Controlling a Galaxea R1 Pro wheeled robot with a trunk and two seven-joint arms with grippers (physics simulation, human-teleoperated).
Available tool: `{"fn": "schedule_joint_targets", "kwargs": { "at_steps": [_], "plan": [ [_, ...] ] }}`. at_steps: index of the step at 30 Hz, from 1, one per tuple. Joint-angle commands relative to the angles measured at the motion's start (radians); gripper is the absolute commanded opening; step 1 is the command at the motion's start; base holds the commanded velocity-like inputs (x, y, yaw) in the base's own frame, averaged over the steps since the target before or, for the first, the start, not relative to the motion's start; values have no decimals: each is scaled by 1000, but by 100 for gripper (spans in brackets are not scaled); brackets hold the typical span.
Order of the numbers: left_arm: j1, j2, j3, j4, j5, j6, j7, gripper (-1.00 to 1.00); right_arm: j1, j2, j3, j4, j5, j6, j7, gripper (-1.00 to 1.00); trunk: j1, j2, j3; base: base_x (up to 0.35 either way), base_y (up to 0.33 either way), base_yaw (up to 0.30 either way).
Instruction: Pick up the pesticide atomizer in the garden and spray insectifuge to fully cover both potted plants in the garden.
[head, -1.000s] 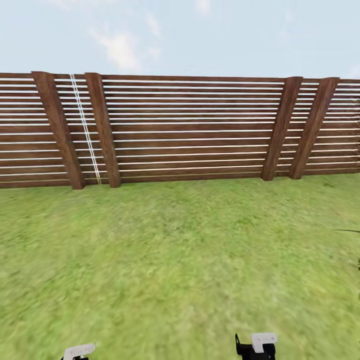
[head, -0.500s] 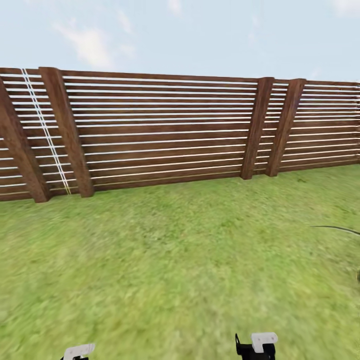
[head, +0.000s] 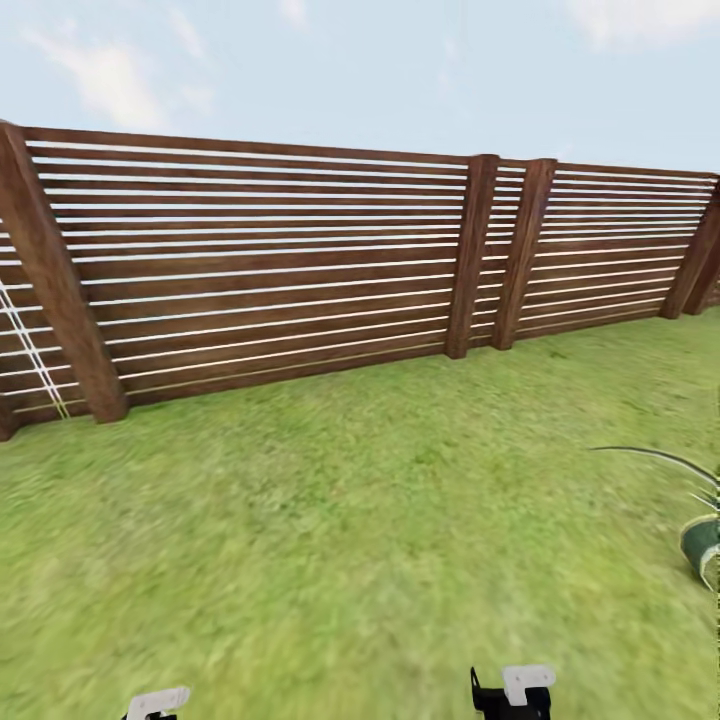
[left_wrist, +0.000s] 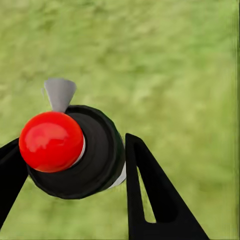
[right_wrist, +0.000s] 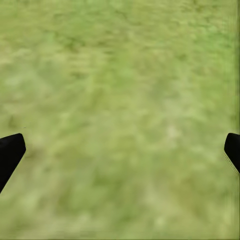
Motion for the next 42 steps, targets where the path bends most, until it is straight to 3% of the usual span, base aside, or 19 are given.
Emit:
{"fn": "schedule_joint_targets", "kwargs": {
  "at_steps": [1,25,42],
  "plan": [
    [0,0,7,1,-10,-4,2,-100,-1,0,-1,1,10,-1,-9,100,0,0,-1,339,86,-264],
    [0,0,7,1,-10,-4,2,-100,-1,1,-1,1,10,-1,-9,100,0,0,-1,339,86,-250],
    [0,0,7,1,-11,-4,2,-100,-1,-8,-1,3,13,-3,-6,100,0,0,-1,339,11,-12]
  ]
}}
